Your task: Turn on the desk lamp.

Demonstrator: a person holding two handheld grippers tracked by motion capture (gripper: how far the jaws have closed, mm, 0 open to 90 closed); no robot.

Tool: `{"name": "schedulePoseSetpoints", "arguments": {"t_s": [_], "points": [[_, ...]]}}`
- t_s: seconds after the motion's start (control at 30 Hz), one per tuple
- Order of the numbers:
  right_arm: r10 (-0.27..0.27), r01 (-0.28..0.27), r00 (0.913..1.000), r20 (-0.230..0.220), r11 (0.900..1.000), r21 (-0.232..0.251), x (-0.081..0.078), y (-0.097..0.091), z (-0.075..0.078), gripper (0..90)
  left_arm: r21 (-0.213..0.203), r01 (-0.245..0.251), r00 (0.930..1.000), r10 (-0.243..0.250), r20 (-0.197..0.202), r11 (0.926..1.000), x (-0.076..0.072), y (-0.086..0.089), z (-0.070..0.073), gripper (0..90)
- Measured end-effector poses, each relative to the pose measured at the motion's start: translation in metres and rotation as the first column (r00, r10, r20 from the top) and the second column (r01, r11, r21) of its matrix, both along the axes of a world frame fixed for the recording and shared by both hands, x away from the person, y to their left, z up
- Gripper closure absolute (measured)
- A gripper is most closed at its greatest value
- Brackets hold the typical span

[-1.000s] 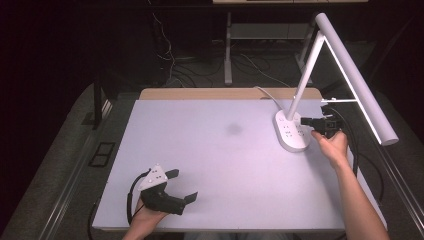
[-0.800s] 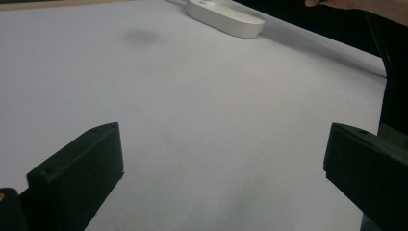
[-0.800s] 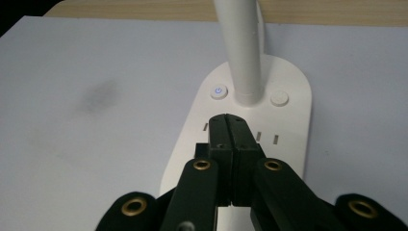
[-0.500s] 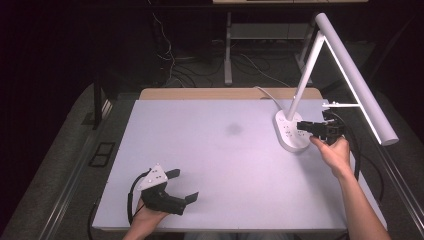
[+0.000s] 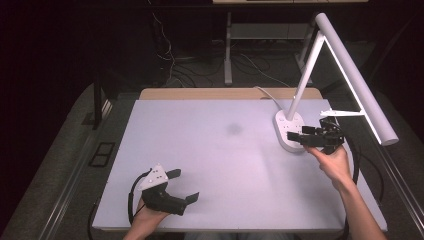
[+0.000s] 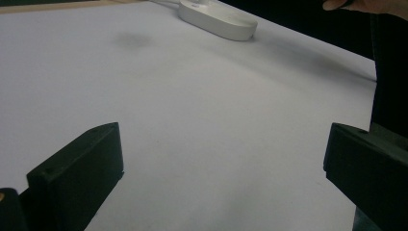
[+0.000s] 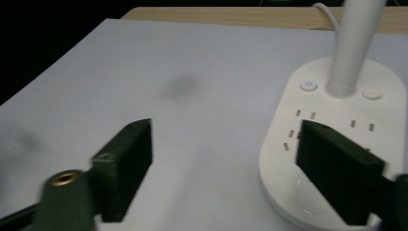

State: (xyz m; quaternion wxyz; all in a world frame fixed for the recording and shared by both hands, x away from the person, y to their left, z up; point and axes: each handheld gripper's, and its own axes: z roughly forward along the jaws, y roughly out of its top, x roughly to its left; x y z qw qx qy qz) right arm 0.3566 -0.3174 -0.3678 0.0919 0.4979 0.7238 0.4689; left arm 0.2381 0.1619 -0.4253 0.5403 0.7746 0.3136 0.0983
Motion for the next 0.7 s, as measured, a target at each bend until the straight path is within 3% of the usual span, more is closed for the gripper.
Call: {"name": "schedulePoseSetpoints", "arguments": {"t_s": [0.07,0.1,0.43,0.7], "points": [[0.024,-0.024,0.9993,0.030,0.9995,0.020,-0.007,0.003,0.001,7.4,0.001,-0.002,1.0000,0.002,0.002,1.0000,0.000,0.000,0.000,0.0],[0.026,-0.027,0.9986,0.045,0.9994,0.021,-0.010,0.004,0.003,0.0,0.000,-0.003,1.0000,0.003,0.003,1.0000,0.000,0.000,0.000,0.0],[0.098,-0.100,0.9945,0.037,0.9938,0.049,-0.032,0.017,0.001,0.0,-0.001,-0.004,1.0000,0.004,0.006,1.0000,0.000,0.001,0.001,0.0],[0.130,-0.131,0.9911,0.026,0.9905,0.041,-0.049,0.020,-0.007,0.0,-0.002,-0.008,1.0000,0.008,0.004,1.0000,0.000,0.001,0.001,0.0]]}}
